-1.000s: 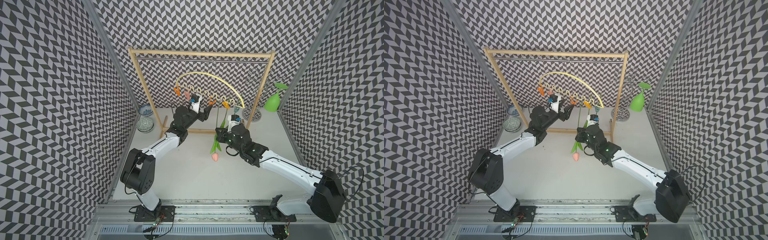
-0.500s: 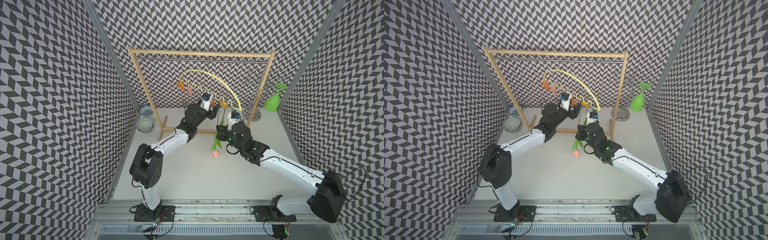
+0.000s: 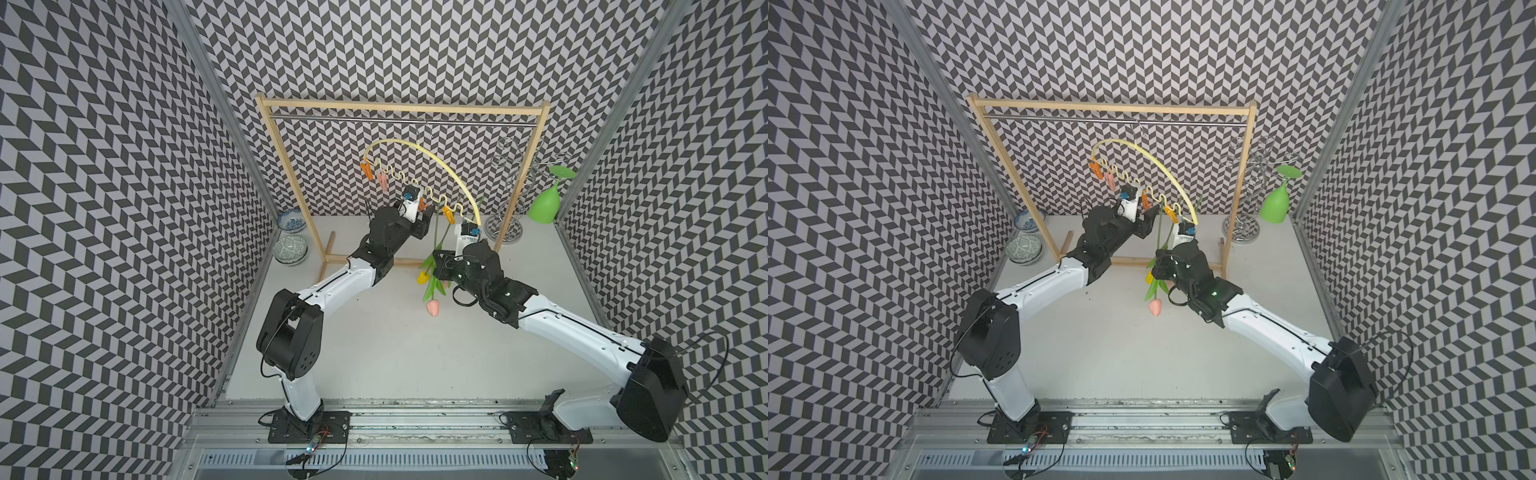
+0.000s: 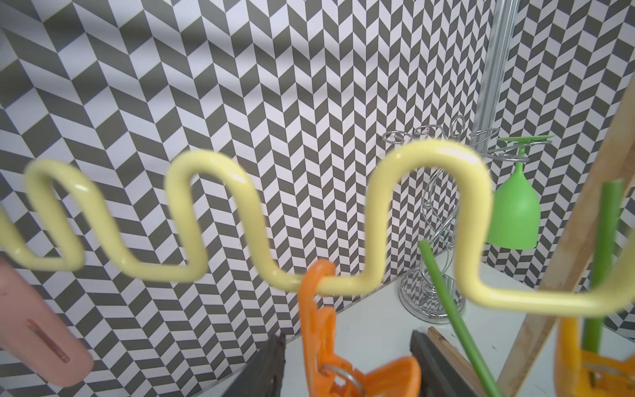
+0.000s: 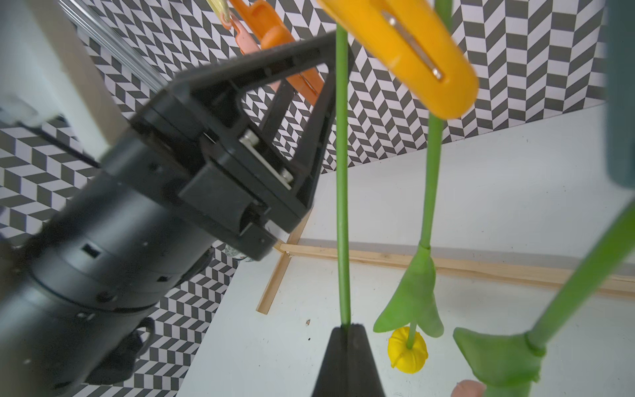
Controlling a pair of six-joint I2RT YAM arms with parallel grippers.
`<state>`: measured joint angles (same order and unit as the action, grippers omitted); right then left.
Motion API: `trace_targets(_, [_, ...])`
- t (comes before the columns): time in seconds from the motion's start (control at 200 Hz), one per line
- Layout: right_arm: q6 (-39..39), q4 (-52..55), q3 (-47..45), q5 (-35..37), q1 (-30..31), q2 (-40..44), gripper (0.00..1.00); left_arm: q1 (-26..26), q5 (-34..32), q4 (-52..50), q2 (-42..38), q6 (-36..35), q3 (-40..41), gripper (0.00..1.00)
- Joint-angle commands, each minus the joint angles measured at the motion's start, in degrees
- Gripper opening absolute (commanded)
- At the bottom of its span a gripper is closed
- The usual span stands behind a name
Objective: Dry the flowers on a clothes hanger
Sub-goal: Open the clamp at the hanger.
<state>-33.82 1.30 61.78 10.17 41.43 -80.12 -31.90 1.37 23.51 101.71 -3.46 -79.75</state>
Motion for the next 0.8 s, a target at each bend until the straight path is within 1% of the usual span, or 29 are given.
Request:
trace_targets(0.0, [0.29, -1.8, 1.52, -0.77, -0.25, -0.83, 0.0, -0.33, -0.15, -0.79, -3.27, -1.34, -0.19, 0.61])
trace_targets(0.165, [0.56, -1.31, 2.01, -0.72, -0.29, -1.27, 0.0, -0.33, 1.41, -0.22, -4.88, -1.73, 0.38, 0.61])
trace_targets(0.295, [0.59, -1.11, 2.19, -0.68, -0.25, -1.18, 0.0, -0.35, 2.71, -0.31, -5.3, -1.92, 0.04, 0.56])
trace_targets(0.521, [0.8, -0.44, 2.95, -0.61, -0.3, -0.93, 0.0, -0.36, 3.34, -0.9, -5.09, -1.91, -0.21, 0.53])
trace_targets(0.581, [0.92, -0.41, 3.15, -0.51, -0.28, -0.92, 0.0, -0.36, 3.47, -0.85, -5.07, -1.85, -0.06, 0.54])
trace_targets(0.731, [0.87, -0.16, 3.35, -0.73, -0.39, -1.27, 0.0, -0.29, 3.64, -0.96, -4.86, -1.78, -0.07, 0.64])
trace_targets(0.796, [0.96, -0.08, 3.34, -0.69, -0.37, -1.35, 0.0, -0.31, 3.67, -1.27, -4.6, -1.68, -0.24, 0.63])
